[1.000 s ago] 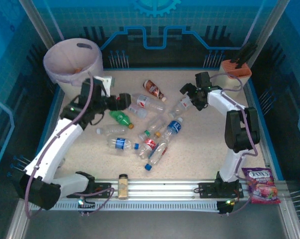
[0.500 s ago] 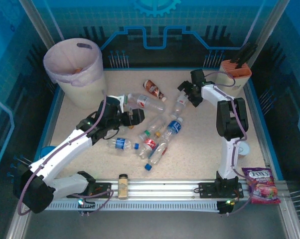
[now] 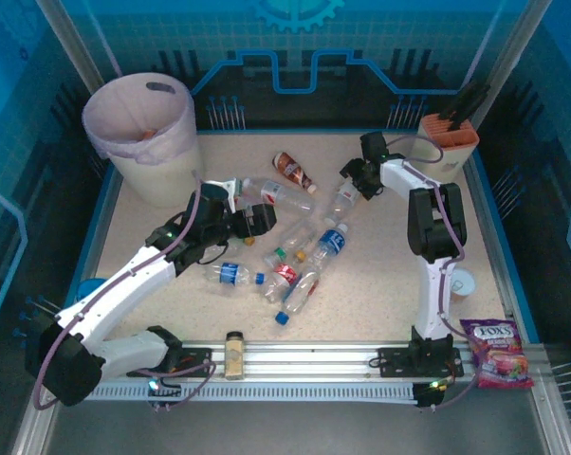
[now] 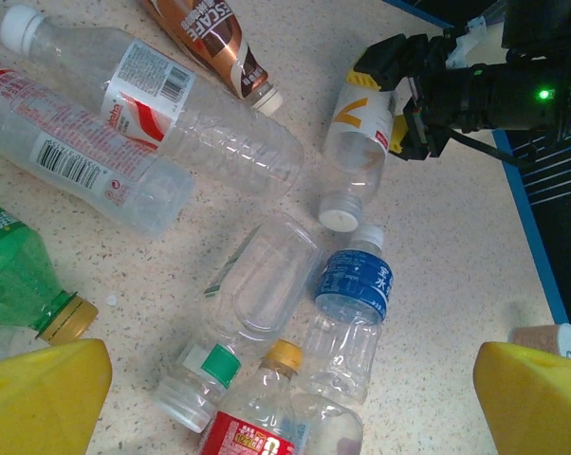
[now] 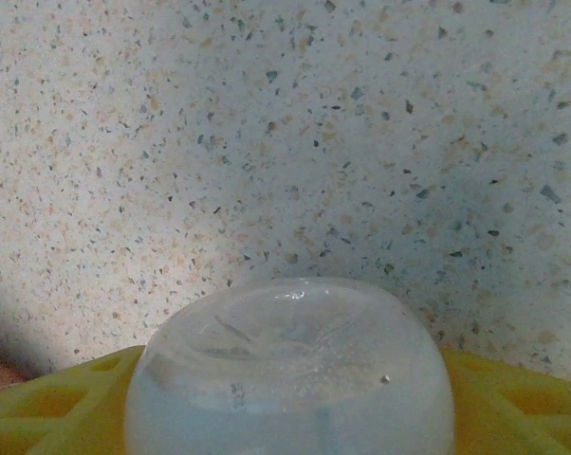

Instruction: Put the plastic bottles in the bin

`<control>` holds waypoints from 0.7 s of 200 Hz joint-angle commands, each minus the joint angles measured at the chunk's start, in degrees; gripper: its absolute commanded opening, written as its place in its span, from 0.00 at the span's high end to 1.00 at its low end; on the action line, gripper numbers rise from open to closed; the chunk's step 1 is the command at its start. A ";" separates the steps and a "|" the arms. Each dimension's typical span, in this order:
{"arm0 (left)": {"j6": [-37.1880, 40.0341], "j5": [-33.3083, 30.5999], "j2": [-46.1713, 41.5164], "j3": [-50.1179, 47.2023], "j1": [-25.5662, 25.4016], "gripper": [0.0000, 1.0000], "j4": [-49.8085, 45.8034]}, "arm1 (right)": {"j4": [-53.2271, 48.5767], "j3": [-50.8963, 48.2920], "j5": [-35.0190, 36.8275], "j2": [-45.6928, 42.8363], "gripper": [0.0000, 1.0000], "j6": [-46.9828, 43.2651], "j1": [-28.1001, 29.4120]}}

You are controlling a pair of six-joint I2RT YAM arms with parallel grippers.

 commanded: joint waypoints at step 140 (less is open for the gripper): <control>-7.29 25.59 23.61 14.29 -3.24 0.01 23.16 | 14.68 -18.20 -30.91 -28.24 0.50 -13.15 0.32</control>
